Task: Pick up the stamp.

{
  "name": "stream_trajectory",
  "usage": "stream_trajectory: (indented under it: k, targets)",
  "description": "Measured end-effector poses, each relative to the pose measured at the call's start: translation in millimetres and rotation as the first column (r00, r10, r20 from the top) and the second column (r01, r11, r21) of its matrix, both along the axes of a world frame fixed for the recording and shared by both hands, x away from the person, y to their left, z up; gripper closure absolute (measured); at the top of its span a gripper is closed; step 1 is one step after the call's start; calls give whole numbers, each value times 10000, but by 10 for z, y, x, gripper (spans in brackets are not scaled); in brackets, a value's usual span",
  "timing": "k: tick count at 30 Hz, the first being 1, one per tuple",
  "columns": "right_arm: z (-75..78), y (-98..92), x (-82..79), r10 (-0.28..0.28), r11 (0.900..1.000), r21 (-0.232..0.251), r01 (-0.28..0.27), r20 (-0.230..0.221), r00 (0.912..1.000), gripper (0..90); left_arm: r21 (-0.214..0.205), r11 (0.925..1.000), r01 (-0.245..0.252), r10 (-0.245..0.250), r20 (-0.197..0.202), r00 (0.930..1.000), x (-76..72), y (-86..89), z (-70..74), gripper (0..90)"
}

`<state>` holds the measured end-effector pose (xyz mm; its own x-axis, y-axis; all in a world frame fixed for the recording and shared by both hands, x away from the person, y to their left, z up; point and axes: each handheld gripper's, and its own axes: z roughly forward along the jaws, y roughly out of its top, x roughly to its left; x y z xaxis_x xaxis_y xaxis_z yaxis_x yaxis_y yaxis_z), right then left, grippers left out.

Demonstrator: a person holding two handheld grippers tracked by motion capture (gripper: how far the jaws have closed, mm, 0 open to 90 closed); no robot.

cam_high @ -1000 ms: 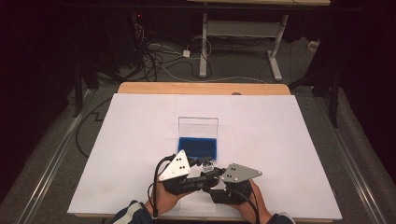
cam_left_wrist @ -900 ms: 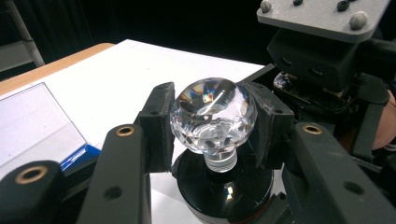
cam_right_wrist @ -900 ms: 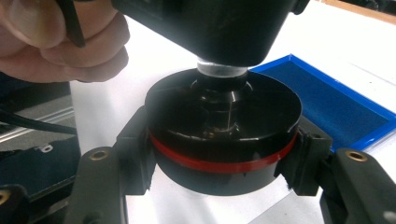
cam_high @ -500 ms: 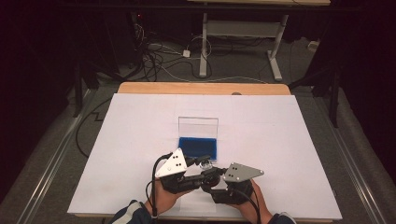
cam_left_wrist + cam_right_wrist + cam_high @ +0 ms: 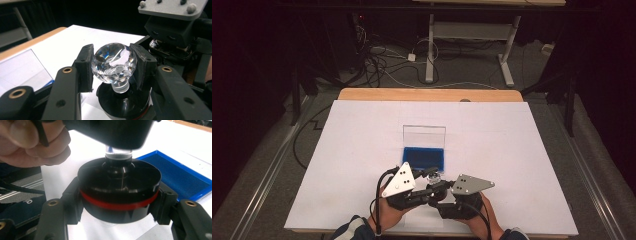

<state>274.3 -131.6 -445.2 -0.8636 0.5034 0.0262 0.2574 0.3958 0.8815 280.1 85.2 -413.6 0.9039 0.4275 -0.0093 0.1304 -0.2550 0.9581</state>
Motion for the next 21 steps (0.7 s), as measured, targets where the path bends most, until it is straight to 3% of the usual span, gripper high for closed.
stream_trajectory:
  k: [21]
  targets:
    - [-24,-7,14,9,10000,28,-8,-250,9997,391,31,10000,-43,44,-263,9996,36,24,-19,553]
